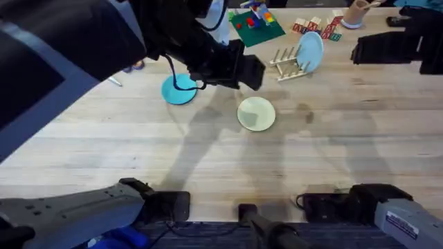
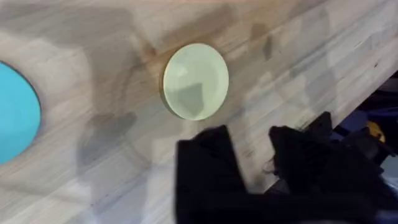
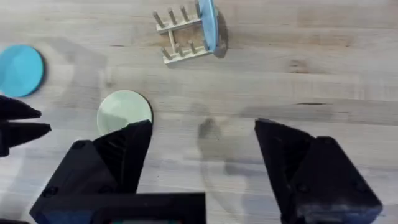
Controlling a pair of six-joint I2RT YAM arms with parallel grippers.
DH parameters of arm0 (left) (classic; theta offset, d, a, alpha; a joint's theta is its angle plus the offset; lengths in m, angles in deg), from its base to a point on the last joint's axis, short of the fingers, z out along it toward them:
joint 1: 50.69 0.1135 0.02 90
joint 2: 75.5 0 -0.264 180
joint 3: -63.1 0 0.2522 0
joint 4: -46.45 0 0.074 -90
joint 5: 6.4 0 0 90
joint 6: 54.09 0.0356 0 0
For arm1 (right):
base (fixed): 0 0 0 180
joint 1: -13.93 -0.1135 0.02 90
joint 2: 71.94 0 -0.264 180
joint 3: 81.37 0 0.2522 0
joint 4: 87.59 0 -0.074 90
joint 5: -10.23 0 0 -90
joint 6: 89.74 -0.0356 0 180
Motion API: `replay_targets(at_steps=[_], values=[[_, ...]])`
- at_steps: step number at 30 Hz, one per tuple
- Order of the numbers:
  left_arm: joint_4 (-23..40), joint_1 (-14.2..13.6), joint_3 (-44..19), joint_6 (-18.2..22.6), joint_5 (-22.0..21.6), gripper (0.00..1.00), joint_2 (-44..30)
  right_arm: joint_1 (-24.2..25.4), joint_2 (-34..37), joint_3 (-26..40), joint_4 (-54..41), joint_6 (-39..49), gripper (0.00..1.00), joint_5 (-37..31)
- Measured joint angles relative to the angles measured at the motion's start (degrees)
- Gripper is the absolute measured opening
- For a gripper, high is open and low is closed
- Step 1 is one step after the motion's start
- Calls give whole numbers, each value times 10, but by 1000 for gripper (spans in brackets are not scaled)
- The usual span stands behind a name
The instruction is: Pick up the plates from the table one by one and place each into a slot on the dish rack.
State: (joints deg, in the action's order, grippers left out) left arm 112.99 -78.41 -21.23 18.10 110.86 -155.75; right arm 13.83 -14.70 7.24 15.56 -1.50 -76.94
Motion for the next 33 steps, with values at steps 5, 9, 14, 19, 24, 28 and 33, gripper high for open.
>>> replay_targets(at_steps=[5, 9, 14, 19, 24, 28, 33], values=[[-13, 0, 0, 0, 1, 46, 0, 0, 0, 0, 0, 0, 996, 0], [-16, 0, 0, -6, 1, 42, 0, 0, 0, 0, 0, 0, 995, 0], [-16, 0, 0, -36, 3, 42, 0, 0, 0, 0, 0, 0, 995, 0], [-16, 0, 0, -40, 28, 42, 0, 0, 0, 0, 0, 0, 995, 0], [-22, 0, 0, -23, 52, 42, 0, 0, 0, 0, 0, 0, 995, 0], [-51, 9, 7, -10, 86, 43, 0, 0, 0, 0, 0, 0, 996, 0], [-85, 31, 46, -2, 123, 42, 0, 0, 0, 0, 0, 0, 995, 0]])
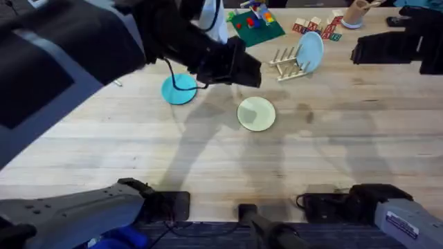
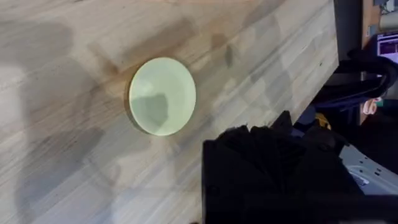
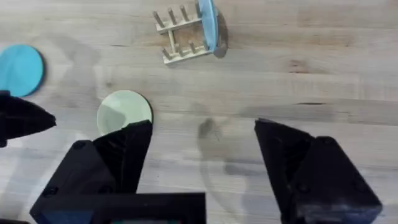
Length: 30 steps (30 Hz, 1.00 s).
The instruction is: Pick up the plates from the table one by one and place each into a slot on the dish rack.
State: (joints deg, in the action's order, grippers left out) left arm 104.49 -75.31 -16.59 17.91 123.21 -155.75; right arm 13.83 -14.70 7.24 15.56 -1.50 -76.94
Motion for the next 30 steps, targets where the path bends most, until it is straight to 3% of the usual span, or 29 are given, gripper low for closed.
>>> replay_targets(at_steps=[6, 30], values=[[-4, 1, 15, 14, 16, 42, 0, 0, 0, 0, 0, 0, 995, 0], [-3, 1, 25, 24, 11, 41, 0, 0, 0, 0, 0, 0, 995, 0]])
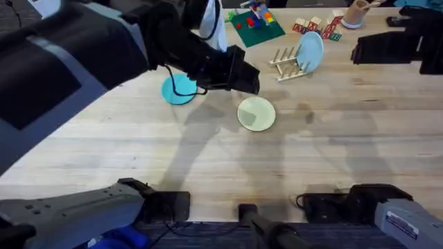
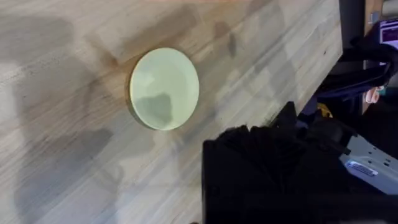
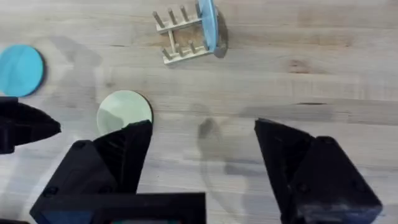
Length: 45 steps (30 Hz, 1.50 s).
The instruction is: Pick up the plates from the table one by one and place each into a slot on the dish rack.
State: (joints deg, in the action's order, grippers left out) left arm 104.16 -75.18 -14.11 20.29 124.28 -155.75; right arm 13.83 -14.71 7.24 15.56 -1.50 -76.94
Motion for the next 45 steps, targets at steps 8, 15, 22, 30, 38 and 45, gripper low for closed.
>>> replay_targets(at_steps=[8, 15, 22, 30, 38, 45], values=[[-28, 0, 31, 2, -2, 40, 0, 0, 0, 0, 0, 0, 995, 0], [-54, 0, 60, 2, -4, 41, -1, 0, 0, 0, 0, 0, 995, 0], [-66, 5, 63, 2, -4, 41, -41, 0, 0, 0, 0, 0, 995, 0], [-73, 8, 63, 3, -2, 40, -104, 0, 0, 0, 0, 0, 995, 0], [-74, 8, 63, 9, -2, 41, -144, 0, 0, 0, 0, 0, 995, 0], [-76, 17, 63, 17, -2, 41, -177, 0, 0, 0, 0, 0, 995, 0]])
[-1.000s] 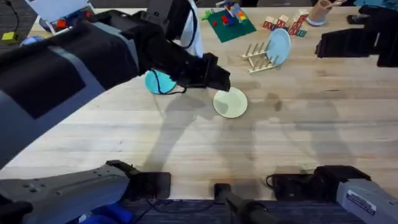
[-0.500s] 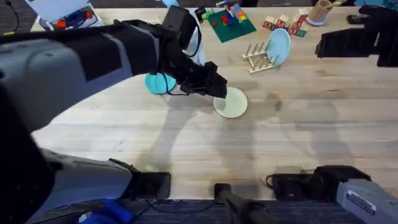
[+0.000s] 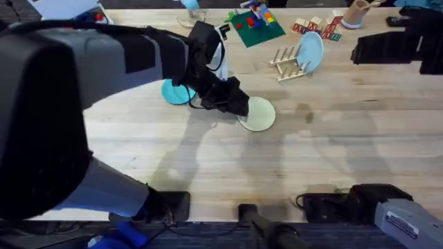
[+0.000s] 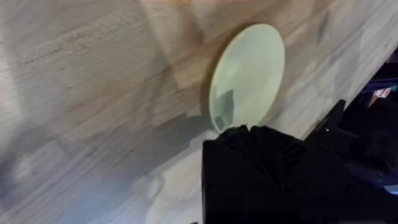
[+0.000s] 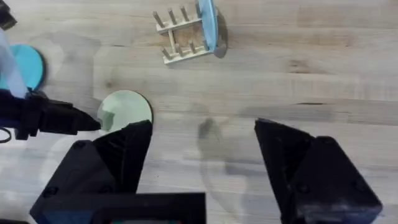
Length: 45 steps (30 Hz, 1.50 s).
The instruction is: Pick up the plates from the table one by one and place each into a slot on the dish rack.
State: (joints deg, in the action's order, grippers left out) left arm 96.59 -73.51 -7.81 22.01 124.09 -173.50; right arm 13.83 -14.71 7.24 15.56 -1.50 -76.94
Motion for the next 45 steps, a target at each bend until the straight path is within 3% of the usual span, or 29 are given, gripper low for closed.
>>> replay_targets(at_steps=[10, 20, 36, 45], values=[[-8, 18, 0, 19, 19, 40, -58, 0, 0, 0, 0, 0, 995, 0], [-10, 32, -8, 26, 120, 39, -119, 0, 0, 0, 0, 0, 995, 0], [-9, 33, -8, 32, 122, 39, -120, 0, 0, 0, -1, -5, 995, 0], [-9, 33, -8, 32, 122, 40, -120, 0, 53, 0, -38, -25, 995, 92]])
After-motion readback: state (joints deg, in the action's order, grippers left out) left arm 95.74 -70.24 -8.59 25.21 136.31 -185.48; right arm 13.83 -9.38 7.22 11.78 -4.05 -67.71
